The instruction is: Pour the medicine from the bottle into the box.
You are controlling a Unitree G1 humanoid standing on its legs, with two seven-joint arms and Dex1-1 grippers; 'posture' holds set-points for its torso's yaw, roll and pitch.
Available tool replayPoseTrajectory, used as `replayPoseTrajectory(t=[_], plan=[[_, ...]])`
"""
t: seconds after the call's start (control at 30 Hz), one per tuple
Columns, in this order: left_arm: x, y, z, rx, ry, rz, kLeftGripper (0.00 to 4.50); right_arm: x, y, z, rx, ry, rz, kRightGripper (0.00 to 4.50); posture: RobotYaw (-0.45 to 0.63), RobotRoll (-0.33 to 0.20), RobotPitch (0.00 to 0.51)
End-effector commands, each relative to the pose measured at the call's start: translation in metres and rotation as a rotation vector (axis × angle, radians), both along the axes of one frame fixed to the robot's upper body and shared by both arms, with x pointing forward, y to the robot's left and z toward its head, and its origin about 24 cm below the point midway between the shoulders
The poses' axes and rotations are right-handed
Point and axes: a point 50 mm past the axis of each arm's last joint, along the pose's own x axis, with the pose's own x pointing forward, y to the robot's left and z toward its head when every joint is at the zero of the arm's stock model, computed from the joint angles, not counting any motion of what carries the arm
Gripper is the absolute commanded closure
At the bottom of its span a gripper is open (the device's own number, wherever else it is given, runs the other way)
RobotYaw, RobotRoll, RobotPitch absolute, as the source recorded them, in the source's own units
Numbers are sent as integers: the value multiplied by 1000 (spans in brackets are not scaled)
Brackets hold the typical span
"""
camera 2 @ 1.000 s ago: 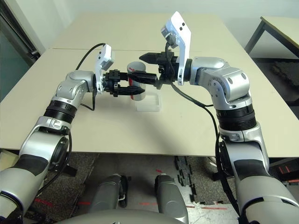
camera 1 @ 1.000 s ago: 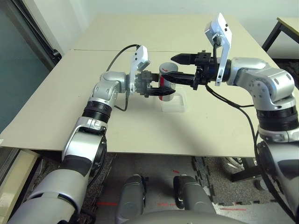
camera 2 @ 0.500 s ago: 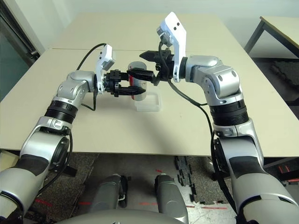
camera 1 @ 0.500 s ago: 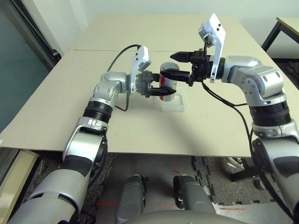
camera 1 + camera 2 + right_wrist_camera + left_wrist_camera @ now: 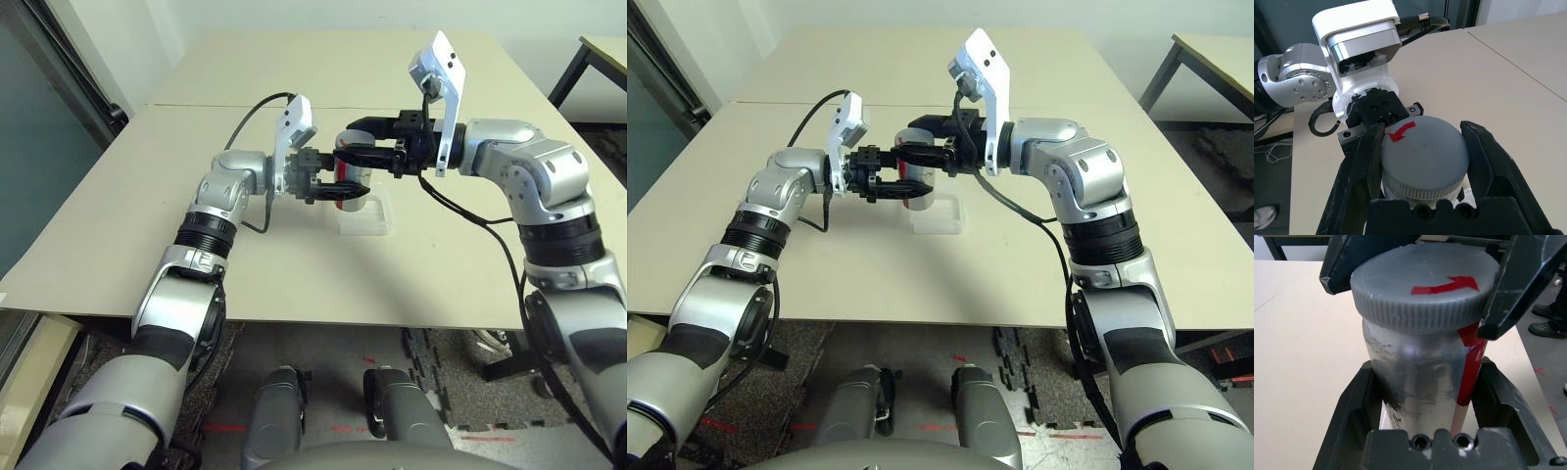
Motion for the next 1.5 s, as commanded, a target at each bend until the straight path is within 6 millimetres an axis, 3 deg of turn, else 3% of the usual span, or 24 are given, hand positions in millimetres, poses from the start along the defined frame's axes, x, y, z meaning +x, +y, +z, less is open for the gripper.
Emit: replayPoseTrajectory(t=[0.03, 0.53, 0.77, 1.1, 1.5], plan=[[0, 2, -11, 51, 19, 4, 1694, -7, -2, 20, 49, -29, 33, 1910, -28, 0, 71], [1, 3, -13, 62, 14, 16, 1694, 0, -7, 40, 109, -31, -32, 1911, -31, 0, 77], [2, 3, -13, 60, 12, 18, 1694, 7, -11, 38, 115, -55, -100, 1911, -30, 0, 78], [5, 4, -2, 13, -25, 66, 1694, 45, -43, 5, 145, -107, -518, 1911, -12, 0, 80], [16, 17, 13, -70, -81, 253, 1694, 54, -66, -62, 152, -34, -792, 1911, 16, 0, 78]])
